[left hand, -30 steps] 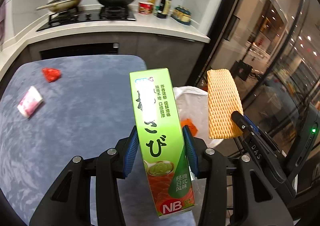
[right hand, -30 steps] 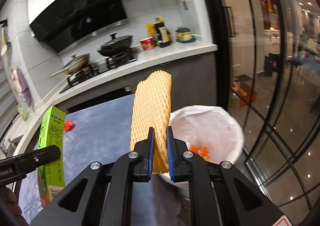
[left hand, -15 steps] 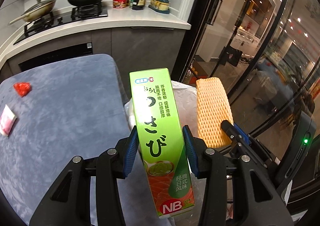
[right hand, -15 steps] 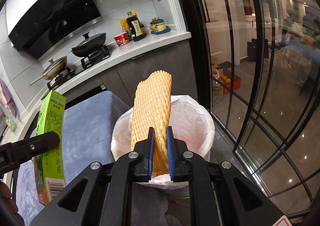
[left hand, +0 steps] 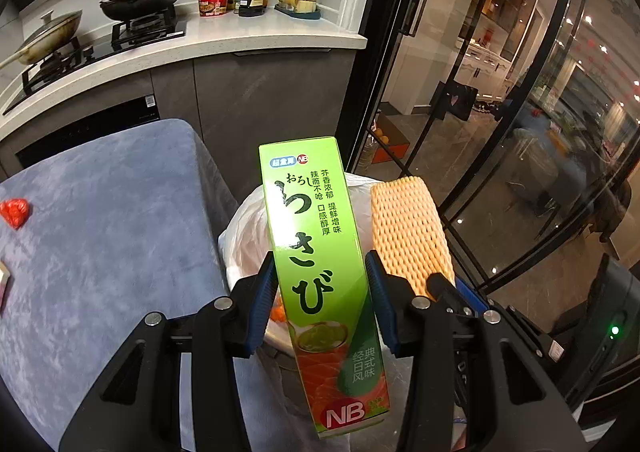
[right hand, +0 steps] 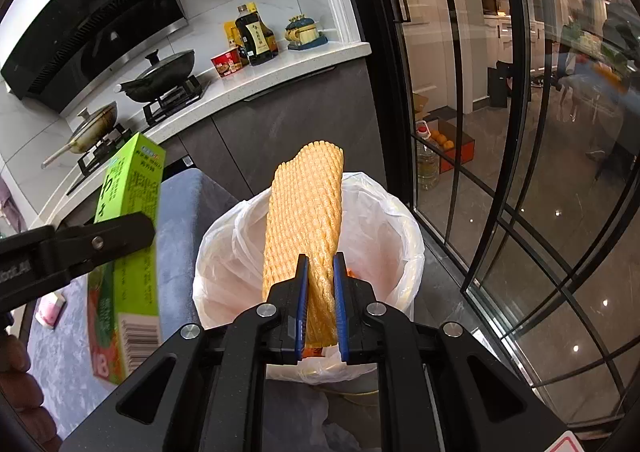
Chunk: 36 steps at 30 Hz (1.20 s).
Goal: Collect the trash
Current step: 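Open both tools to drop the wasabi box and sleeve into the bin, then move both tools back over the table toward the paper cup and red bag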
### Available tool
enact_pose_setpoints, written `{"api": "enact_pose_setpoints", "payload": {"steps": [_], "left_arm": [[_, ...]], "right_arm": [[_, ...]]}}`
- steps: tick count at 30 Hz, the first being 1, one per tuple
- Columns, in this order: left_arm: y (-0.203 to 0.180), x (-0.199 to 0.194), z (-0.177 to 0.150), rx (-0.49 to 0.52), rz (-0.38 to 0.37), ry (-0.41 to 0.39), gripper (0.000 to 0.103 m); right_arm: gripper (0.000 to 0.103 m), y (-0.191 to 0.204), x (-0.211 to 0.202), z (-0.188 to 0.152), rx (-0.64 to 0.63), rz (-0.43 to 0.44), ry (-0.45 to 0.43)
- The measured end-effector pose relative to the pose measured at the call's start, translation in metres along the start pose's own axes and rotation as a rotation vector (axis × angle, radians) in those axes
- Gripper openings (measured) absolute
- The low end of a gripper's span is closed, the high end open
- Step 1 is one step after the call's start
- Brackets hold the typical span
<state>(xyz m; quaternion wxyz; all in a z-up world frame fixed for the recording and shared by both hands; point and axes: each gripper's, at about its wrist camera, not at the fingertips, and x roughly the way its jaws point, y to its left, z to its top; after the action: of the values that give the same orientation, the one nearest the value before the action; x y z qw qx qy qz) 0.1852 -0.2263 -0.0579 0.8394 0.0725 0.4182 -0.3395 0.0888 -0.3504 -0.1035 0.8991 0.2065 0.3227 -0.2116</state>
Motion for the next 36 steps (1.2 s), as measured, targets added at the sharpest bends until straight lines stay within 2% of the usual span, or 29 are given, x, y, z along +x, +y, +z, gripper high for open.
{"api": "enact_pose_setpoints", "payload": {"steps": [5,9,11,14,21,24,30,36], "left_arm": [[-0.005,0.012,0.0,0.013,0.007,0.009,0.043],[-0.007,0.018,0.001,0.016,0.012,0.013,0.046],[-0.006,0.016,0.0,0.012,0.019,0.006,0.053],[-0.003,0.013,0.003,-0.003,0.019,-0.011,0.062],[0.011,0.004,0.005,-0.043,0.02,-0.029,0.064],[0.017,-0.001,0.004,-0.057,0.026,-0.035,0.067],[0.028,-0.012,0.001,-0.078,0.047,-0.052,0.068],[0.039,-0.03,-0.003,-0.088,0.088,-0.086,0.068]], "right_arm": [[0.012,0.002,0.007,-0.001,-0.002,-0.009,0.011],[0.018,0.002,0.01,-0.001,0.003,-0.028,0.01],[0.018,0.0,0.009,-0.001,0.009,-0.032,0.007],[0.025,-0.002,0.007,0.001,0.012,-0.036,-0.003],[0.026,-0.001,0.001,0.003,0.011,-0.03,-0.02],[0.031,0.002,-0.003,0.004,0.009,-0.023,-0.032],[0.033,0.01,-0.01,0.004,-0.006,-0.012,-0.042],[0.048,0.018,-0.02,0.004,-0.012,-0.008,-0.071]]}}
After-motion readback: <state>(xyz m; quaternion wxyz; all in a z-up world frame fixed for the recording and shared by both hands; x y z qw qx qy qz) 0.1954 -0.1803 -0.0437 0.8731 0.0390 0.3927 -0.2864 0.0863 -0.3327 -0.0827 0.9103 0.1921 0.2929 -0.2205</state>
